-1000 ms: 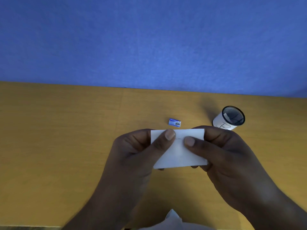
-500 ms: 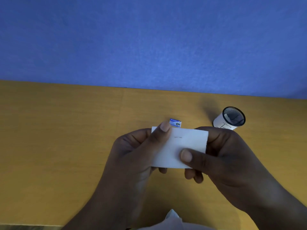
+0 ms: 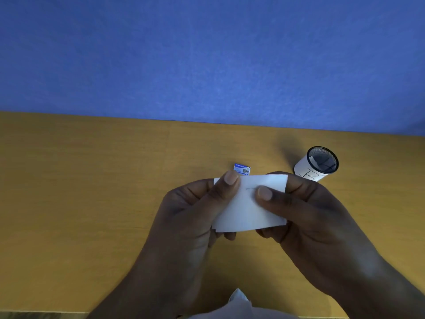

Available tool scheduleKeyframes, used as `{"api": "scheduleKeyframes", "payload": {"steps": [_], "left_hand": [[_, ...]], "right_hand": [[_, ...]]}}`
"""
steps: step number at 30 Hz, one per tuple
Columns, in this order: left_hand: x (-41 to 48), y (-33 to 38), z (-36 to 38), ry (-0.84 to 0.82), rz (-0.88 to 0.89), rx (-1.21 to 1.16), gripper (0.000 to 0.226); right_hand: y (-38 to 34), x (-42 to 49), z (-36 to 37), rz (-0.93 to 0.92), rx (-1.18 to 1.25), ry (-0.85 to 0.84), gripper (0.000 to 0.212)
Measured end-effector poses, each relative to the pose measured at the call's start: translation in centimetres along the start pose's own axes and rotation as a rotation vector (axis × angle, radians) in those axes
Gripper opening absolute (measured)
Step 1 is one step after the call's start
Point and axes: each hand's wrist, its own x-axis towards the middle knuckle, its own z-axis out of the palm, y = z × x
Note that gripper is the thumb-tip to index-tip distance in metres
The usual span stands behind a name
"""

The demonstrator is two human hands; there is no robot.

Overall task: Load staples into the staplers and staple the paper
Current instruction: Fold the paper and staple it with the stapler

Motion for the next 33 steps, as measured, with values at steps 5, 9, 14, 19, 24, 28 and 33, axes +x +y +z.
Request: {"api": "scheduleKeyframes", "payload": {"steps": [5,9,14,19,24,28,33], "left_hand": [[-0.1,0.9,0.3,-0.045,0.125,0.175,0.010],[0.1,1.0,-0.3,-0.021,0.305,0.400,0.009],[0.7,1.8,-1.1,-0.027,0.762,1.038,0.004],[1.1,1.5,-2.1,0.008,1.067,1.307,0.012],[1.2,1.1,-2.1,0.067,1.130,1.278,0.015],[1.3,1.6,-1.9,0.026,0.959,1.155,0.007],[1.1,2.3,-1.7,-0.047,0.594,0.873,0.007]], "right_hand": [[-0.3,0.0,0.2,-0.085,-0.086,0.060,0.007],[-0.4,0.1,0.0,-0.168,-0.200,0.109,0.005],[-0.6,0.2,-0.4,-0.411,-0.620,0.152,0.016],[-0.8,0.3,-0.7,-0.536,-0.860,0.214,0.018],[-0.9,0.4,-0.7,-0.597,-0.928,0.216,0.018],[-1.0,0.5,-0.7,-0.545,-0.867,0.192,0.019],[-1.3,0.6,-0.4,-0.334,-0.565,0.139,0.006]]}}
